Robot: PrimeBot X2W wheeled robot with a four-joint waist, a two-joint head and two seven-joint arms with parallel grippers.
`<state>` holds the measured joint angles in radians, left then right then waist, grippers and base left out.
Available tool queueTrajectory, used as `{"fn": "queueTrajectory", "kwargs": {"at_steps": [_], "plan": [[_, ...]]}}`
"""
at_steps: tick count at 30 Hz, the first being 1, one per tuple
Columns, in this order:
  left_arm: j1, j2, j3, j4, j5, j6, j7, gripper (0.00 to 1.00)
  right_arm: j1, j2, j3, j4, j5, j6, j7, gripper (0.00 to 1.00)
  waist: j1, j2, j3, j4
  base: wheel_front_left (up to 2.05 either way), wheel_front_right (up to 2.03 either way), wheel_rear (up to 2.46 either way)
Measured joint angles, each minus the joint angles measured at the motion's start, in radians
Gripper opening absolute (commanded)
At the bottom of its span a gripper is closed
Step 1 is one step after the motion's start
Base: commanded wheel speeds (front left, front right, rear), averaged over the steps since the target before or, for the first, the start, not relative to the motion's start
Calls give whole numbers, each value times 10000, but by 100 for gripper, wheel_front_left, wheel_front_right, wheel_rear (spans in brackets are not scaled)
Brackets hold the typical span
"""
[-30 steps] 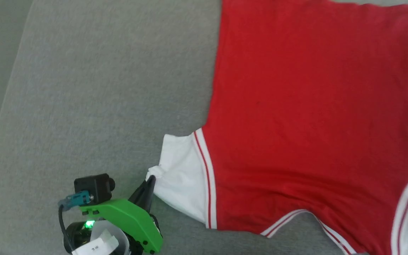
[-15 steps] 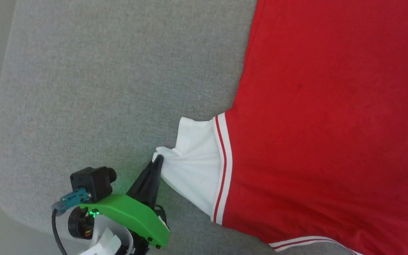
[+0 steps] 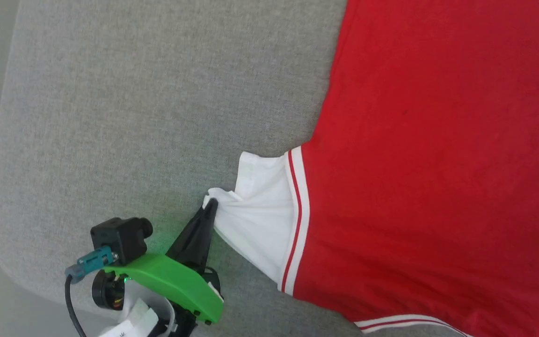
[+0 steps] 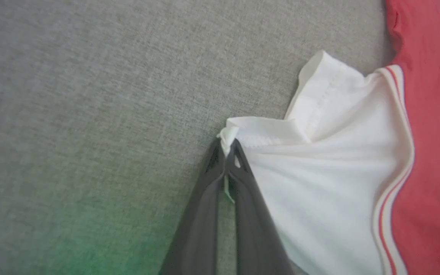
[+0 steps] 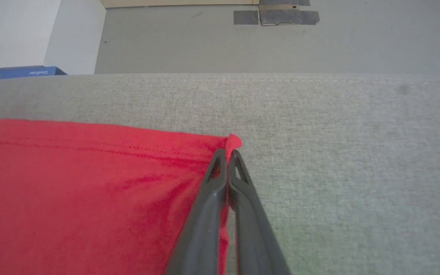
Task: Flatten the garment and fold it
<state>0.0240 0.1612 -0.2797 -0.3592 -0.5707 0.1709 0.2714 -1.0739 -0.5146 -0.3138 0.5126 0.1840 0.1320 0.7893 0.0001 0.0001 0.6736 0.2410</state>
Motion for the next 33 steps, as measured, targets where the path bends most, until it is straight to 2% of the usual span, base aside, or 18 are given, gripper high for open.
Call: {"fn": "queueTrajectory", "kwargs": {"at_steps": [4,8,11,14,19,24,27,28,33], "plan": [[-46,23,86,324,-157,-29,19,0,1157,-433,788,-556,253,2,-1847,0,0,0,-419,-150,0,0,0],[-32,190,209,652,-178,25,180,0,2867,-587,869,-823,700,2,-4297,0,0,0,-1050,-361,0,0,0],[114,305,324,792,-268,73,305,0,4281,-545,621,-1034,970,2,-5333,0,0,0,-1569,-560,0,0,0],[415,368,466,922,-395,125,374,0,5844,-349,153,-1342,1241,2,-5852,0,0,0,-2121,-799,0,0,0],[905,589,667,955,-556,242,531,0,8400,552,-867,-2199,1570,2,-5906,0,-1,0,-3047,-1308,0,0,0],[1154,752,775,947,-662,299,663,0,9960,1649,-1590,-2903,1787,2,-5384,0,-1,0,-3762,-1920,0,0,0],[1257,836,779,940,-692,345,755,0,10499,2180,-1779,-2947,1860,0,-4696,0,-2,0,-4097,-2309,0,0,0],[1290,876,771,938,-704,372,834,0,10772,2581,-1839,-2853,1933,2,-3963,0,-2,0,-4395,-2635,0,0,0],[1290,913,729,951,-727,378,941,0,10788,2957,-1965,-2345,1964,2,-2813,0,-2,0,-4758,-3046,0,0,0]]}}
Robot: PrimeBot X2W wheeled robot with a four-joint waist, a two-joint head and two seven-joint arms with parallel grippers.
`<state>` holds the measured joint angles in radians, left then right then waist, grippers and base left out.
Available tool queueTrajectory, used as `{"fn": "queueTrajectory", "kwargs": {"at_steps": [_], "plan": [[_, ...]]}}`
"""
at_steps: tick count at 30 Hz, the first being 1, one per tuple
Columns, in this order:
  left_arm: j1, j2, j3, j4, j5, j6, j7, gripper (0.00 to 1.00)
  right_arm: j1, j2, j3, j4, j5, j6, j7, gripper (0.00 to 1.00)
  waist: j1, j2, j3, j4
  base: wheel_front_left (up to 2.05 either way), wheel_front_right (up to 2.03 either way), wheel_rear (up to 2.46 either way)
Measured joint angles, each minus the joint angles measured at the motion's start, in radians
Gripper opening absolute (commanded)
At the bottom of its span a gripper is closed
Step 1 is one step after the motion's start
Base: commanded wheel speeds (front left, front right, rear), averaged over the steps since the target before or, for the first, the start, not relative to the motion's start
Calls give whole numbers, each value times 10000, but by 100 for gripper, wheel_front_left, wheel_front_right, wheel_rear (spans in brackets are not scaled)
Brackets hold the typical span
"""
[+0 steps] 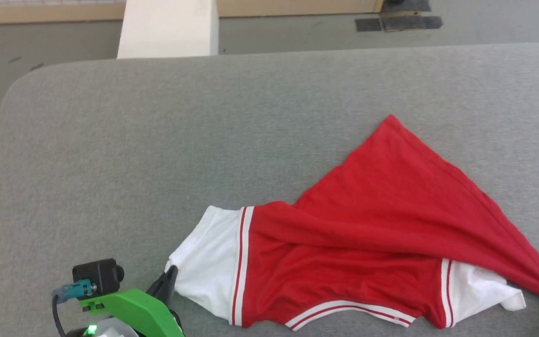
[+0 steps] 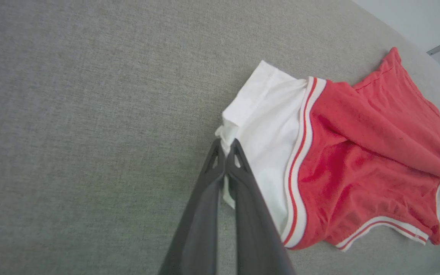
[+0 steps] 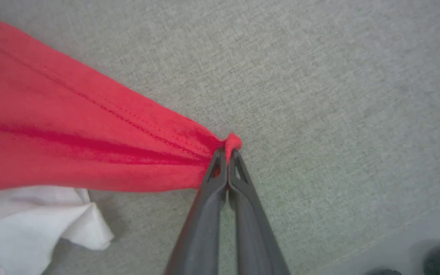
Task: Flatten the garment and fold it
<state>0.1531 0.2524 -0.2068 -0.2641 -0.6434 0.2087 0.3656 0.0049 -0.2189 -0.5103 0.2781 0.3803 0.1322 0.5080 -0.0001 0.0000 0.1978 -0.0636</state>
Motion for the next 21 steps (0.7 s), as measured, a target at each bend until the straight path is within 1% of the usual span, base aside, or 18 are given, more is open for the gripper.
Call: {"fn": "queueTrajectory", "kwargs": {"at_steps": [4,5,6,7,9,13,17,21], "plan": [[0,23,-25,12,-2,0,27,0,-56,40,-98,194,-8,0,903,0,0,0,-155,-132,0,0,0],[0,33,-31,15,-2,0,27,0,-58,38,-84,167,-15,0,1030,36,0,0,-160,-132,0,0,0],[0,38,-40,23,-2,0,27,0,-61,36,-73,81,-25,0,1080,86,0,0,-156,-119,0,0,0],[0,38,-50,33,-2,0,27,0,-62,42,-54,-35,-29,-2,1037,100,0,0,-148,-102,0,0,0],[-1,38,-82,50,-2,0,27,0,-65,23,79,-272,-82,-2,727,100,0,0,-130,-65,0,0,0],[-8,33,-182,128,-2,-8,27,0,-412,-190,736,-936,-117,-2,-915,100,0,0,-100,41,0,0,0],[-24,25,-288,190,-2,-31,27,0,-1097,-663,1994,-1383,-90,-2,-2974,100,0,0,-63,164,0,0,0],[-105,17,-343,199,-2,-54,27,0,-2027,-1083,3390,-1210,15,-2,-4567,100,0,0,48,291,0,0,0]]}}
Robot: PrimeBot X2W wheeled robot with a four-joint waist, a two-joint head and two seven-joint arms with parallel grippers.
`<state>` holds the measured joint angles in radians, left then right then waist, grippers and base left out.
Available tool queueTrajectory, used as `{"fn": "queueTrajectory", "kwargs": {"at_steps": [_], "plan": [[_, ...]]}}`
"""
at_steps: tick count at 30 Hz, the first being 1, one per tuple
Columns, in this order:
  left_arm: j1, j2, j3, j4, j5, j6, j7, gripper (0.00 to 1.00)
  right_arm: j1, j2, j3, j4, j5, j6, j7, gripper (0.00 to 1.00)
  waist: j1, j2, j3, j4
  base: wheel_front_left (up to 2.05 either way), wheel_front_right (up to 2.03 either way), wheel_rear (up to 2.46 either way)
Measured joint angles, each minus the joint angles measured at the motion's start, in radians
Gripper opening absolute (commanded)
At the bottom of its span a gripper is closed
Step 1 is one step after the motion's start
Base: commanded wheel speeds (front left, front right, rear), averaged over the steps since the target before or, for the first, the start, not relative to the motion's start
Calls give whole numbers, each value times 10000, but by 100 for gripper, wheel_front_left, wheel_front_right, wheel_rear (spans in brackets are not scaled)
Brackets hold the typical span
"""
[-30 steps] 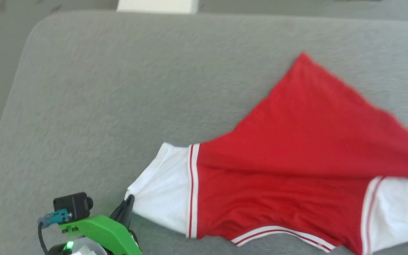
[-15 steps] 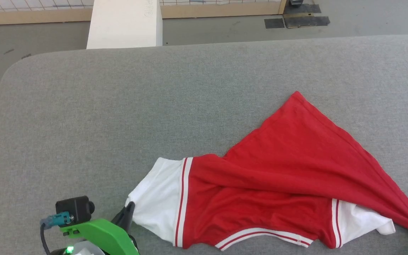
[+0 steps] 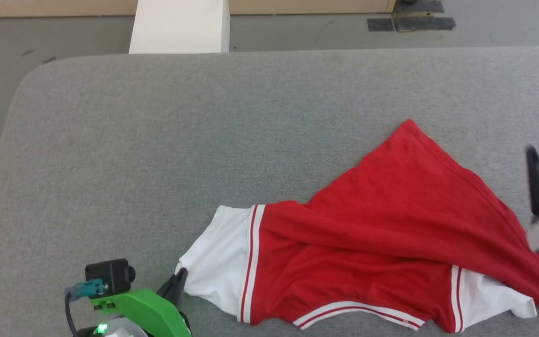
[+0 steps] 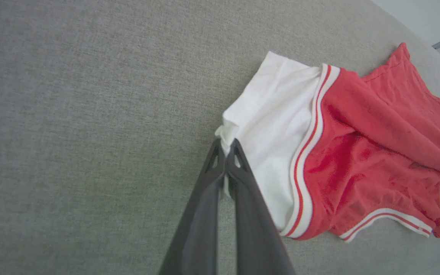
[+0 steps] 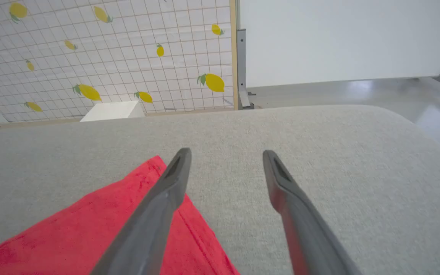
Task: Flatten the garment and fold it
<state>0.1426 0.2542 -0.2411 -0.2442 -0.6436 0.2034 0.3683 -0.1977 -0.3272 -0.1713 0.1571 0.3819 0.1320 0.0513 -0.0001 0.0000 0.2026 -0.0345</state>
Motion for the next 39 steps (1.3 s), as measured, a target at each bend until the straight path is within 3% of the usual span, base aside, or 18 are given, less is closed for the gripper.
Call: {"fn": "queueTrajectory", "kwargs": {"at_steps": [4,9,17,22,23,24,25,29,39], "plan": [[-100,-31,-105,-6,2,-10,0,0,-1284,-328,1340,951,58,0,-665,100,0,0,196,159,0,0,0],[-453,-119,-290,-2,33,-61,-4,0,-2903,-504,2474,2629,46,0,-529,100,0,0,555,414,0,0,0],[-943,-370,-497,157,102,-128,-155,0,-5144,-711,3622,5300,4,0,1718,100,0,0,1287,964,0,0,0],[-1114,-497,-617,384,102,-186,-284,0,-5913,-709,4180,6140,42,0,3227,100,0,0,1662,1292,0,0,0],[-1131,-514,-621,430,102,-188,-330,0,-6054,-723,4266,6243,42,0,3526,88,0,0,1719,1356,0,0,0],[-1140,-539,-623,453,102,-190,-353,0,-6211,-761,4322,6312,42,0,3800,53,0,0,1765,1411,0,0,0],[-1149,-570,-623,531,102,-190,-368,0,-6491,-825,4445,6383,40,0,4309,0,0,0,1837,1505,0,0,0],[-1149,-577,-619,616,102,-190,-443,0,-6404,-742,4520,6291,84,0,4113,0,0,0,1727,1466,0,0,0],[-888,-382,-422,585,69,-132,-433,0,-4273,-387,3693,4993,270,0,-40,0,1,0,876,1041,0,0,0]]}}
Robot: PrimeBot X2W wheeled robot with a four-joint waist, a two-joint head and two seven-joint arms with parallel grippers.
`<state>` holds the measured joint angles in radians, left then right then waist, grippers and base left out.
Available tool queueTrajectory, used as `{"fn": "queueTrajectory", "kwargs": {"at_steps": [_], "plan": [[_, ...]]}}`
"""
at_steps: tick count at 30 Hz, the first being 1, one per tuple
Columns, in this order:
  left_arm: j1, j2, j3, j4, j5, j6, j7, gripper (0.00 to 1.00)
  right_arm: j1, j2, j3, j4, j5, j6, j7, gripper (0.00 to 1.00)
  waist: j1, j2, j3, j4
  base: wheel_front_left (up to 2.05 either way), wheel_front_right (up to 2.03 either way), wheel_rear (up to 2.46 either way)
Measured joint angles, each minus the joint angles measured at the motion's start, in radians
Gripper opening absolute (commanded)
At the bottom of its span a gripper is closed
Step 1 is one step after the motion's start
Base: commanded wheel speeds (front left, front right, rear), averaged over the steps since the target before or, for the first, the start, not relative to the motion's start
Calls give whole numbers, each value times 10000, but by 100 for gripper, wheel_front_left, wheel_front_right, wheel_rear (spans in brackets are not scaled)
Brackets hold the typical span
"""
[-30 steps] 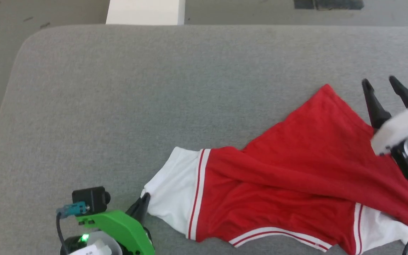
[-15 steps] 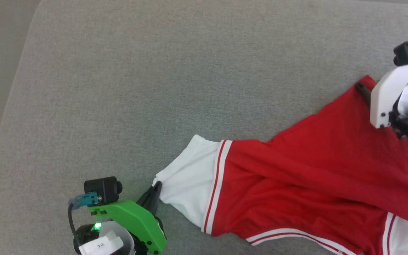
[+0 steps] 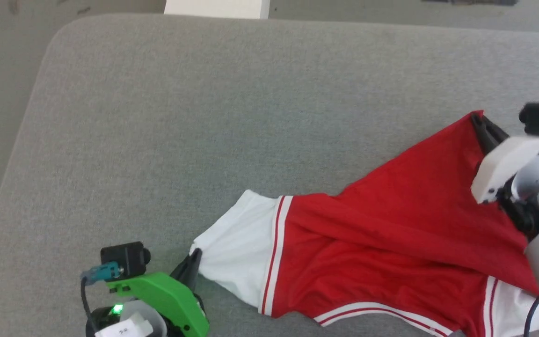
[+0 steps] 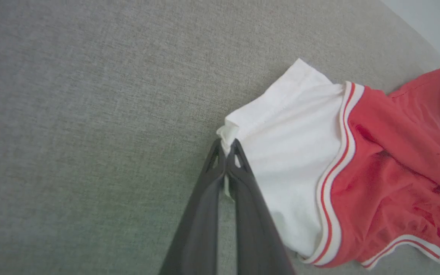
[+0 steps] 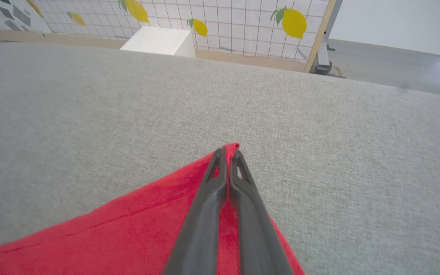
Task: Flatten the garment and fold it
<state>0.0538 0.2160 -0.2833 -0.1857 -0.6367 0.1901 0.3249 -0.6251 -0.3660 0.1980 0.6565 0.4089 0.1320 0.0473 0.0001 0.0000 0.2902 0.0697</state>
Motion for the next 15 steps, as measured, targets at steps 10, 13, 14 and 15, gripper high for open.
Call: {"fn": "queueTrajectory", "kwargs": {"at_steps": [10,13,14,15], "plan": [[520,198,303,-257,-94,188,-82,0,3132,700,-1373,-2360,-48,0,-2341,0,-1,0,-975,-768,0,0,0],[505,209,516,-253,-33,234,-543,0,4012,1024,-1868,-3196,-226,0,-2316,0,0,0,-1205,-1017,0,0,0],[477,209,585,-238,13,234,-744,0,4286,1137,-2065,-3505,-299,0,-2220,0,0,0,-1284,-1103,0,0,0],[431,213,635,-222,50,219,-895,0,4482,1214,-2201,-3756,-341,0,-2105,0,-1,0,-1345,-1166,0,0,0]]}}
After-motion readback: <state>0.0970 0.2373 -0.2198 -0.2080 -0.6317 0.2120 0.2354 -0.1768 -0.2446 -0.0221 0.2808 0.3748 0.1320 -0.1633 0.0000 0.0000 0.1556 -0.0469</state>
